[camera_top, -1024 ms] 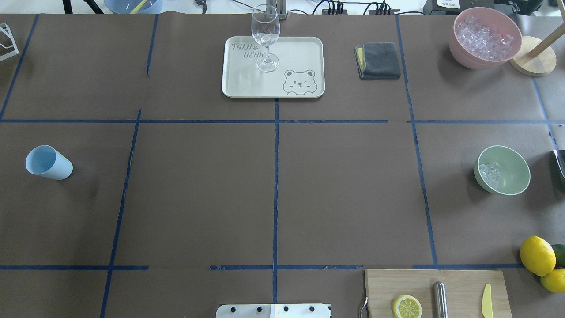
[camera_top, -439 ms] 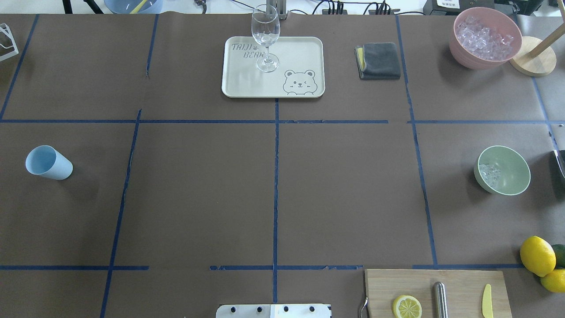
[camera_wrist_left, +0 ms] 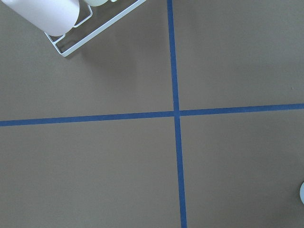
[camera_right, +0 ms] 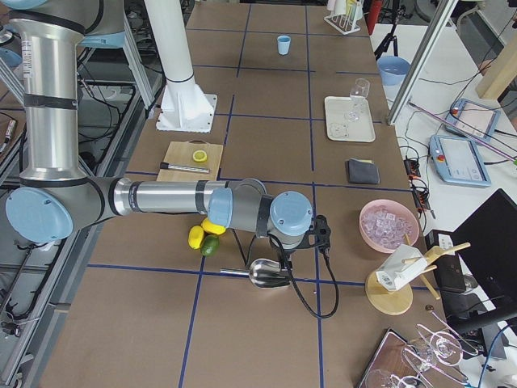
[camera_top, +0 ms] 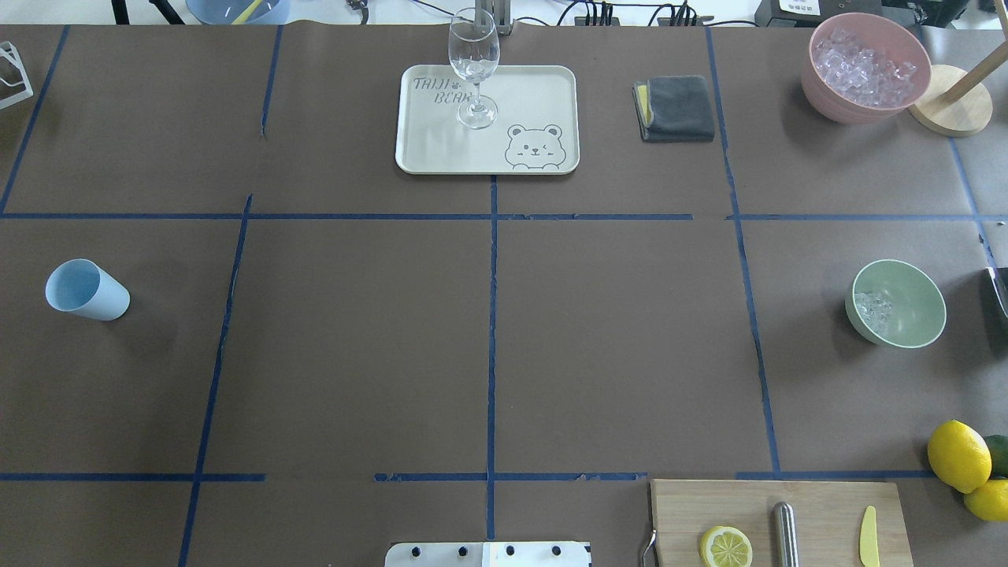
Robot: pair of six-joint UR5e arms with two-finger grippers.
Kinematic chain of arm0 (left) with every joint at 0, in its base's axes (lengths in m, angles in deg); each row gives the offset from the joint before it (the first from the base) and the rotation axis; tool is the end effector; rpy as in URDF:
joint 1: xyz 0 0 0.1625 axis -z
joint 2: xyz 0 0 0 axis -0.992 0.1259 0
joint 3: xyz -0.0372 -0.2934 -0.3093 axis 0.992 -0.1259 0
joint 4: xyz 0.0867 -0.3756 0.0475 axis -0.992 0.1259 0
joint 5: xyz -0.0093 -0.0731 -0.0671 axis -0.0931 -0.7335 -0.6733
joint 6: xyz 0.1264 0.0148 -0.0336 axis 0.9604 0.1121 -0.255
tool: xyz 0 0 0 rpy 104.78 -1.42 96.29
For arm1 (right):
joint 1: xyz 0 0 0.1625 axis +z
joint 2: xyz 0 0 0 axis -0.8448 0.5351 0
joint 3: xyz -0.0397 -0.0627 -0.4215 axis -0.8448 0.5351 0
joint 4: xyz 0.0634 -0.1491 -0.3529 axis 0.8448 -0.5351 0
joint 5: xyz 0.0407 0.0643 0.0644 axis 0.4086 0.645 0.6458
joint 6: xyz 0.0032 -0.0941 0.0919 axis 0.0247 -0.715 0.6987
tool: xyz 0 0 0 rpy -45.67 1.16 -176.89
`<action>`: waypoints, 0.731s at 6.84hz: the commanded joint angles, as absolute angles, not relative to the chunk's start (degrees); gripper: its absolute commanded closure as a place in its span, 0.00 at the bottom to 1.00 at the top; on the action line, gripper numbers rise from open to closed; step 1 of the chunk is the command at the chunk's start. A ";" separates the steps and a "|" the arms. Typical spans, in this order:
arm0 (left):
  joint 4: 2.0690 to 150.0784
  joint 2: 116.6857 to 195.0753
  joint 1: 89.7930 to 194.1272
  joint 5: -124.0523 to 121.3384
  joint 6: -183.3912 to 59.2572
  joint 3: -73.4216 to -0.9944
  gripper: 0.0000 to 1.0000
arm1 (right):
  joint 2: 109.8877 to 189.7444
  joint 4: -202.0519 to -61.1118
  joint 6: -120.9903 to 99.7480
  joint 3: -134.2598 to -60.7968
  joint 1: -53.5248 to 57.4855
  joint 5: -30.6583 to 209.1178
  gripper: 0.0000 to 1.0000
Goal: Pour ice into bowl
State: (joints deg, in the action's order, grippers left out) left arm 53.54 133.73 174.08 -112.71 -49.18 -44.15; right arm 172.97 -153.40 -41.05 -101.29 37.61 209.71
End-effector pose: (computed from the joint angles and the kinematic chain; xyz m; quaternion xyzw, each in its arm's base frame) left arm -0.0542 -0.4567 0.6354 0.0722 0.3648 0.0034 0.9283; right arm 0.0673 -0.4302 0.6528 0.0377 -0.4497 -0.0483 0.8911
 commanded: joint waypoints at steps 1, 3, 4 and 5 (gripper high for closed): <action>53.57 133.83 174.08 -112.71 -49.18 -44.41 0.00 | 173.44 -148.29 -38.48 -101.13 37.54 205.36 0.00; 53.57 134.17 174.08 -112.63 -49.27 -44.59 0.00 | 173.70 -145.02 -32.94 -101.04 37.53 205.34 0.00; 53.57 134.44 174.08 -112.63 -49.27 -44.50 0.00 | 173.87 -145.01 -32.75 -100.95 37.53 205.34 0.00; 53.57 134.44 174.08 -112.63 -49.27 -44.59 0.00 | 173.79 -145.01 -32.66 -101.04 37.53 205.34 0.00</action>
State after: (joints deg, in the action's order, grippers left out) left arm 53.57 134.32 174.08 -112.64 -49.27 -44.55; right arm 173.76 -145.24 -33.10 -101.02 37.54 205.36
